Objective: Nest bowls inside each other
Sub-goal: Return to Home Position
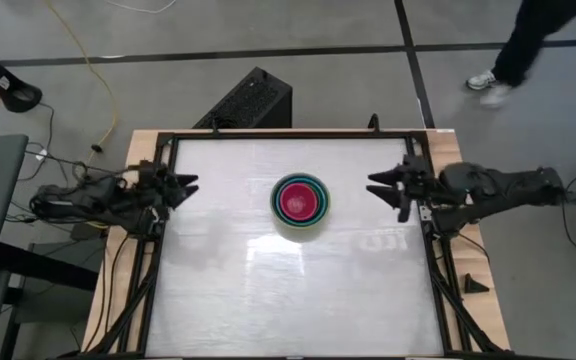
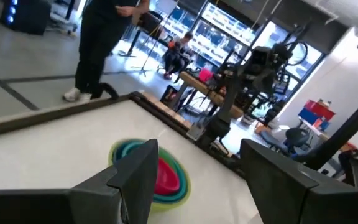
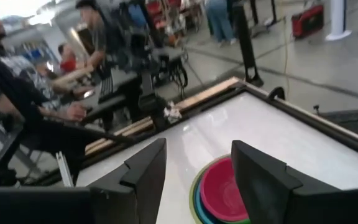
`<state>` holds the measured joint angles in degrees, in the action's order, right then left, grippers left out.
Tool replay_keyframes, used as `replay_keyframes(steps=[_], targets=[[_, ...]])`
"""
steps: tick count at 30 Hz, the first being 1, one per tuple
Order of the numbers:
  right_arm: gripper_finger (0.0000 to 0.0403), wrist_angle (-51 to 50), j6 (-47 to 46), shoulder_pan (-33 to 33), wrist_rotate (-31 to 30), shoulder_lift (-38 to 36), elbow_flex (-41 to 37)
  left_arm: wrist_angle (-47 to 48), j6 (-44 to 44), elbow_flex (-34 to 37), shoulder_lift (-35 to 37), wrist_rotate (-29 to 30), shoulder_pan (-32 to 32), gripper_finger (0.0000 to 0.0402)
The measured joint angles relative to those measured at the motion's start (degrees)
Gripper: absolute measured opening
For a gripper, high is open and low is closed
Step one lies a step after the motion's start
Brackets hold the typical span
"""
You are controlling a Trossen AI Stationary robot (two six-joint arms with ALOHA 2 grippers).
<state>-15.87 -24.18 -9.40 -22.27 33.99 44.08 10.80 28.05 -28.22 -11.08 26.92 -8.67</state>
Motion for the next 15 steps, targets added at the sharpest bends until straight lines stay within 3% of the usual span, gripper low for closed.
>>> replay_keyframes(steps=[8,15], targets=[[0.0213,5.9,-0.5,-10.6,-13.8,-9.7,-12.1,-15.2,1.7,14.8,6.8,0.3,0.0,0.0216],[0.0213,15.4,-0.9,-17.8,-21.5,-17.1,-24.2,-16.1,1.0,18.4,9.6,0.4,0.0,0.0216]])
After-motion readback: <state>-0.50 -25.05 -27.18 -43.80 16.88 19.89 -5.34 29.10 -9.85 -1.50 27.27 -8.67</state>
